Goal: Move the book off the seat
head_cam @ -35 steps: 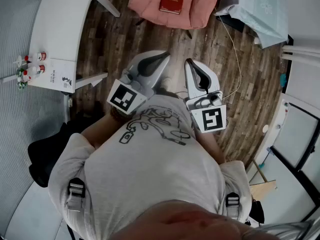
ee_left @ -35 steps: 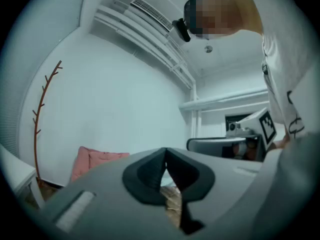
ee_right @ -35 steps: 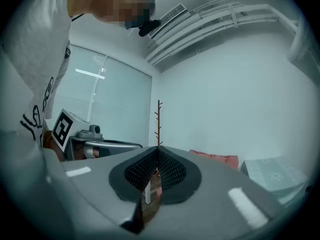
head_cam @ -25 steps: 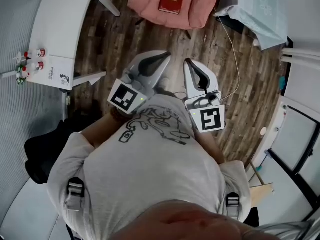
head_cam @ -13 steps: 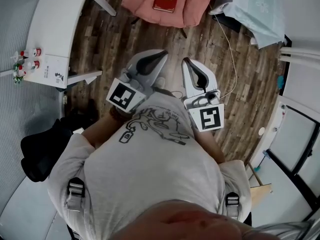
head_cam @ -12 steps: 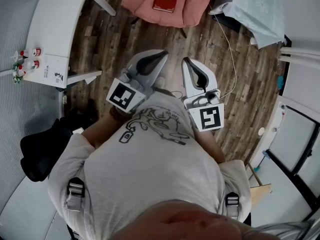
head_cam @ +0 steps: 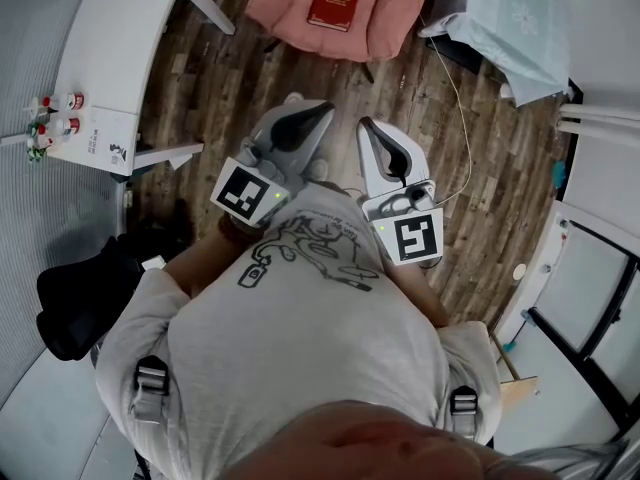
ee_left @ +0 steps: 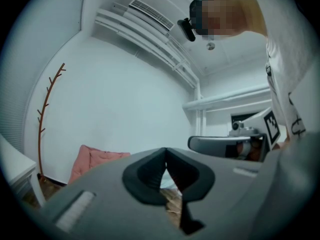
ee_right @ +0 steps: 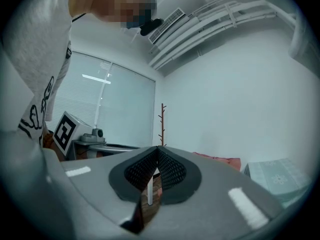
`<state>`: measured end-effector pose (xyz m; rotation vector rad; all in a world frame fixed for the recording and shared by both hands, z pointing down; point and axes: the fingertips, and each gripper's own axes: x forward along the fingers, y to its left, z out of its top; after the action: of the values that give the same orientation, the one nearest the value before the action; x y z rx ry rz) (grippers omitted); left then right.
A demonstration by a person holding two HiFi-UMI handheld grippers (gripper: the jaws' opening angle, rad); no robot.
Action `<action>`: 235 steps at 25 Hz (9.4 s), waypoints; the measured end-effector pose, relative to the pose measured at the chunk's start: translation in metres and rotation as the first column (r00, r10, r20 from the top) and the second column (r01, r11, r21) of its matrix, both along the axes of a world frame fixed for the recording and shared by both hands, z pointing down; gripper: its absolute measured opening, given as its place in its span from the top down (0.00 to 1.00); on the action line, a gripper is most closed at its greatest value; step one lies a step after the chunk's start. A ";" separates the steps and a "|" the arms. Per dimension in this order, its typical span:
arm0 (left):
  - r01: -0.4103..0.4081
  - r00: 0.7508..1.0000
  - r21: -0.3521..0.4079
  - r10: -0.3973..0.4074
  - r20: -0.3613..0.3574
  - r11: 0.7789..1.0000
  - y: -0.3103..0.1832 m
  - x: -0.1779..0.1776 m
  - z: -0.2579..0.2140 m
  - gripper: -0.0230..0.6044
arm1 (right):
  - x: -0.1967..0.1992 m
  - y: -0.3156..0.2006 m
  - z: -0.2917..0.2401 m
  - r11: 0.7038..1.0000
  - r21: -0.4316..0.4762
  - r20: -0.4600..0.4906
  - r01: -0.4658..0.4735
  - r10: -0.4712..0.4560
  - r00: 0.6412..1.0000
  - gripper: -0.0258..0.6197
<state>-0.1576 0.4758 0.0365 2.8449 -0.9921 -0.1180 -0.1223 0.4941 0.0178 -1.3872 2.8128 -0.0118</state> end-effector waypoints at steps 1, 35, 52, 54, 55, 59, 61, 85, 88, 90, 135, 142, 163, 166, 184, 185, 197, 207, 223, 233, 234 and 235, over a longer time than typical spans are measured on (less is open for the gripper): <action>0.001 1.000 0.002 -0.001 0.000 1.000 -0.002 0.000 0.000 0.96 | -0.001 -0.001 0.000 1.000 -0.001 0.000 0.001 -0.001 1.000 0.95; -0.098 0.994 -0.009 0.097 -0.044 0.995 -0.286 -0.030 0.001 0.96 | -0.042 -0.287 0.005 0.997 -0.035 -0.057 -0.064 0.062 0.996 0.95; -0.082 0.995 -0.068 0.079 -0.053 0.994 -0.445 -0.078 0.024 0.96 | -0.082 -0.445 0.028 0.992 -0.104 -0.058 -0.071 0.065 0.996 0.95; -0.079 0.996 -0.072 0.076 -0.050 0.994 -0.453 -0.082 0.028 0.96 | -0.085 -0.453 0.032 0.991 -0.112 -0.059 -0.071 0.065 0.996 0.95; -0.078 0.996 -0.072 0.074 -0.051 0.994 -0.457 -0.084 0.029 0.96 | -0.087 -0.456 0.034 0.991 -0.114 -0.060 -0.071 0.064 0.996 0.95; -0.076 0.996 -0.081 0.073 -0.044 0.994 -0.465 -0.086 0.036 0.96 | -0.089 -0.465 0.043 0.989 -0.134 -0.060 -0.056 0.049 0.997 0.95; -0.078 0.996 -0.092 0.075 -0.038 0.993 -0.468 -0.083 0.041 0.96 | -0.089 -0.469 0.046 0.989 -0.143 -0.057 -0.046 0.038 0.998 0.95; -0.059 0.997 -0.172 0.068 0.048 0.983 -0.488 -0.036 0.105 0.90 | -0.021 -0.488 0.104 0.978 -0.196 -0.074 -0.073 0.059 0.995 0.95; -0.065 0.994 -0.195 0.081 0.077 0.979 -0.490 -0.032 0.127 0.88 | -0.015 -0.492 0.123 0.974 -0.215 -0.072 -0.066 0.051 0.996 0.95; -0.064 0.992 -0.206 0.085 0.094 0.977 -0.495 -0.030 0.142 0.85 | -0.012 -0.496 0.136 0.973 -0.226 -0.063 -0.053 0.040 0.997 0.95; -0.015 0.972 -0.516 0.134 0.193 0.856 -0.562 -0.029 0.600 0.38 | 0.018 -0.571 0.604 0.808 -0.584 -0.120 -0.081 0.013 0.993 0.50; -0.027 0.962 -0.570 0.176 0.208 0.821 -0.566 -0.025 0.676 0.32 | 0.024 -0.580 0.688 0.766 -0.635 -0.122 -0.099 0.028 0.992 0.41; -0.027 0.946 -0.660 0.233 0.225 0.750 -0.591 -0.020 0.810 0.19 | 0.024 -0.587 0.827 0.684 -0.723 -0.099 -0.096 0.035 0.994 0.28; -0.022 0.945 -0.661 0.230 0.230 0.750 -0.594 -0.020 0.818 0.19 | 0.027 -0.590 0.836 0.682 -0.723 -0.111 -0.112 0.045 0.993 0.28; -0.027 0.941 -0.671 0.245 0.233 0.741 -0.593 -0.018 0.814 0.20 | 0.015 -0.591 0.827 0.694 -0.713 -0.146 -0.104 -0.002 0.989 0.36; -0.023 0.943 -0.670 0.239 0.232 0.742 -0.594 -0.019 0.811 0.20 | 0.014 -0.592 0.824 0.695 -0.711 -0.145 -0.104 -0.001 0.989 0.37; 0.015 0.967 -0.656 0.157 0.202 0.754 -0.600 -0.030 0.743 0.21 | 0.004 -0.599 0.753 0.734 -0.670 -0.140 -0.111 0.022 0.990 0.41; 0.021 0.974 -0.612 0.121 0.190 0.791 -0.594 -0.025 0.646 0.25 | 0.010 -0.590 0.650 0.782 -0.610 -0.145 -0.128 0.048 0.988 0.40; 0.059 0.984 -0.498 0.033 0.174 0.865 -0.572 -0.009 0.406 0.29 | 0.030 -0.573 0.410 0.870 -0.461 -0.143 -0.173 0.119 0.982 0.43; 0.082 0.981 -0.406 -0.002 0.194 0.910 -0.544 -0.014 0.261 0.32 | 0.027 -0.542 0.268 0.911 -0.366 -0.136 -0.188 0.147 0.980 0.43; 0.083 0.981 -0.396 -0.005 0.195 0.915 -0.540 -0.013 0.248 0.32 | 0.028 -0.537 0.255 0.914 -0.358 -0.135 -0.191 0.151 0.979 0.43; 0.083 0.981 -0.383 -0.008 0.195 0.920 -0.538 -0.011 0.235 0.32 | 0.030 -0.535 0.243 0.918 -0.347 -0.133 -0.193 0.156 0.979 0.43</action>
<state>-0.1686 -0.0626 0.2710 2.4983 -0.9862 0.3191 -0.0924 -0.0408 0.2606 -1.7530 2.8594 -0.4922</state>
